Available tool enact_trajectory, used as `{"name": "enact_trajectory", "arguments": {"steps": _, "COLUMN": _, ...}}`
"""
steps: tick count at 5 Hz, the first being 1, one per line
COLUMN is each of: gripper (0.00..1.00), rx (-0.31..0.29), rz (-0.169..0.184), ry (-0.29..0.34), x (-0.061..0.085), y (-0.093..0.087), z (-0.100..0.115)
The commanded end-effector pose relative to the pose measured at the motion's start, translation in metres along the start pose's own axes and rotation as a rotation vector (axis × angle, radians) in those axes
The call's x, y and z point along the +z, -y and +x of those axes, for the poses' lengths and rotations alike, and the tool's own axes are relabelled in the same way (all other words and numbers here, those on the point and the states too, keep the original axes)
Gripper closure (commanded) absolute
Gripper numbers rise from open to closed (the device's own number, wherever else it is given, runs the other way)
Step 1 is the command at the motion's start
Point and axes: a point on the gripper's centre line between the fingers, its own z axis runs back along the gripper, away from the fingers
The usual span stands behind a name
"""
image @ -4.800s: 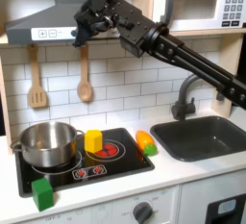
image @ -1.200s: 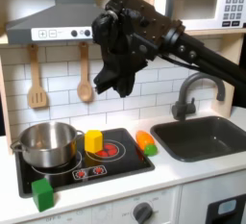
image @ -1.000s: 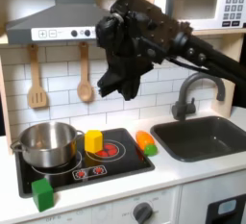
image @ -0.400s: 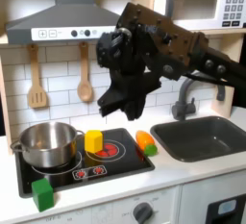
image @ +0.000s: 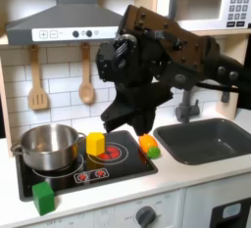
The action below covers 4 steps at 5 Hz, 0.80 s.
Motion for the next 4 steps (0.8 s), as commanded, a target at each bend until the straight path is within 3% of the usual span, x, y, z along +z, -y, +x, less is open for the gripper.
{"name": "enact_trajectory", "arguments": {"steps": 1, "gripper": 1.00, "rx": -0.045, "rz": -0.053, "ry": -0.046, "x": -0.004, "y": 0.005, "z": 0.002}}
{"name": "enact_trajectory", "arguments": {"steps": 2, "gripper": 1.00, "rx": -0.115, "rz": -0.094, "ry": -0.086, "x": -0.011, "y": 0.023, "z": 0.001}}
{"name": "enact_trajectory", "arguments": {"steps": 4, "gripper": 1.00, "rx": -0.122, "rz": -0.066, "ry": -0.051, "x": -0.019, "y": 0.041, "z": 0.005}}
